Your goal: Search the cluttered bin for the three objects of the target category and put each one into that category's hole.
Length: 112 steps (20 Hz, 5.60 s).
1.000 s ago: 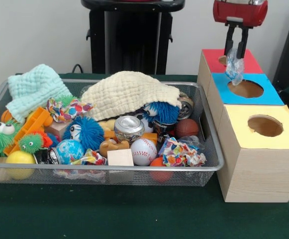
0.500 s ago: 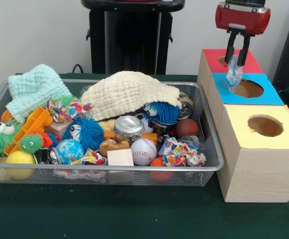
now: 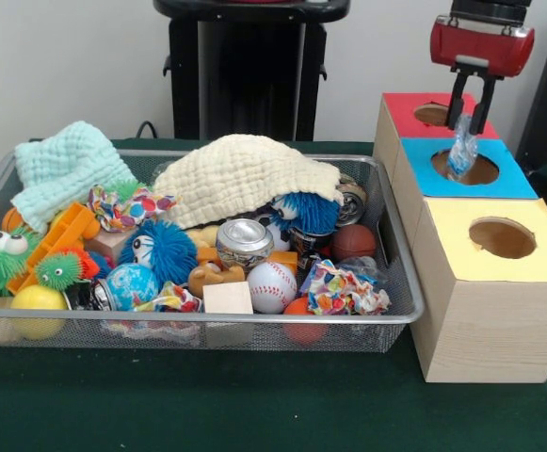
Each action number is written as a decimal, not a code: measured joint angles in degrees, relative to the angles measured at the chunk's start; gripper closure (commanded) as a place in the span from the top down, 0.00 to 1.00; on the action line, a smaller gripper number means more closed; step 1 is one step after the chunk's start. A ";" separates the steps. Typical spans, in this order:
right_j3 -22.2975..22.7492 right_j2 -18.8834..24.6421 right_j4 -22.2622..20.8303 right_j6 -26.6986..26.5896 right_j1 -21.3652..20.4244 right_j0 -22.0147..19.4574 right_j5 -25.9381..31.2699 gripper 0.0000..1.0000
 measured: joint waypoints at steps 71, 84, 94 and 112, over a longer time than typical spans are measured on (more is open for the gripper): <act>-1.46 8.53 -12.42 0.00 -7.47 -23.48 2.86 1.00; 0.11 12.70 -18.88 0.00 -10.95 -30.57 4.22 1.00; 0.45 22.46 -34.03 -2.04 -9.63 -44.21 8.37 1.00; 0.47 39.13 -54.09 -3.38 -0.06 -54.22 8.34 1.00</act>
